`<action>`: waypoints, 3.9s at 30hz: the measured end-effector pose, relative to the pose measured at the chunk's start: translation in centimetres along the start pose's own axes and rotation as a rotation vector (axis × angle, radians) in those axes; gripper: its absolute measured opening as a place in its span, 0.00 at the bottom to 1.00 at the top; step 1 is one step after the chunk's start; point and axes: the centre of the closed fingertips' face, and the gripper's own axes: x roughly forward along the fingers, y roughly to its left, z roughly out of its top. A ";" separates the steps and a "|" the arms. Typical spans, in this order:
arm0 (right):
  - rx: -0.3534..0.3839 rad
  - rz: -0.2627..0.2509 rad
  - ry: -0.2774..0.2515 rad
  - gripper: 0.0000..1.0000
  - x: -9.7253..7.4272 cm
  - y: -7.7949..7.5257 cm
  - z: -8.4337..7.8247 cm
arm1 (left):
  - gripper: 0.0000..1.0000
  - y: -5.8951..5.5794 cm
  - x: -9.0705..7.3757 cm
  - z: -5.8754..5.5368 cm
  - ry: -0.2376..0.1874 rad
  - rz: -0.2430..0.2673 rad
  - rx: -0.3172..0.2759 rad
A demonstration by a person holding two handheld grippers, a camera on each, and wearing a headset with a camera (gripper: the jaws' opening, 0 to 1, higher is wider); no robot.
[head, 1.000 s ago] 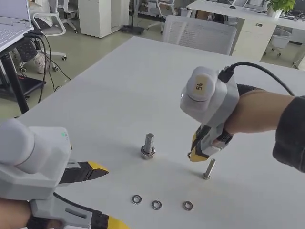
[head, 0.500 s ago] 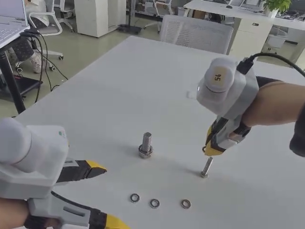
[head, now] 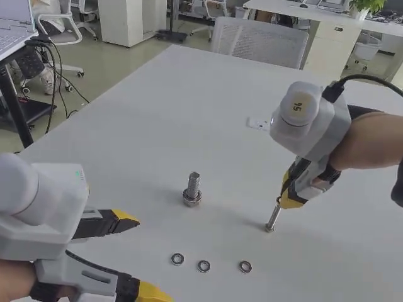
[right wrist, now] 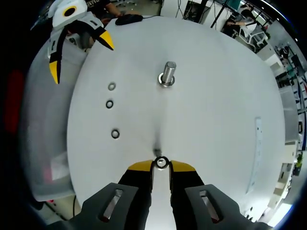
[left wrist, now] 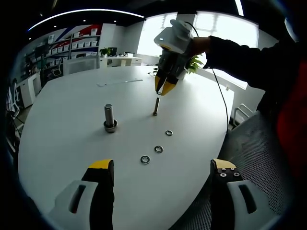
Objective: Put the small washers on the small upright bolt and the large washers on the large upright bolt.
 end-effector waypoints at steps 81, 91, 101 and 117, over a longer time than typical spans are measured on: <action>-0.001 0.092 0.037 0.14 6.5 0.9 -1.2 | 0.82 0.2 0.1 -0.7 0.021 0.017 -0.026; 0.010 0.091 0.030 0.16 6.7 0.9 -1.1 | 0.82 0.2 0.0 -0.9 0.020 0.017 -0.027; 0.024 0.079 0.016 0.22 6.1 0.8 -1.1 | 0.82 0.0 -0.1 -0.9 0.020 0.015 -0.024; 0.054 0.057 0.001 0.26 4.9 0.8 -2.0 | 0.82 0.0 -0.1 -0.8 0.018 0.014 -0.018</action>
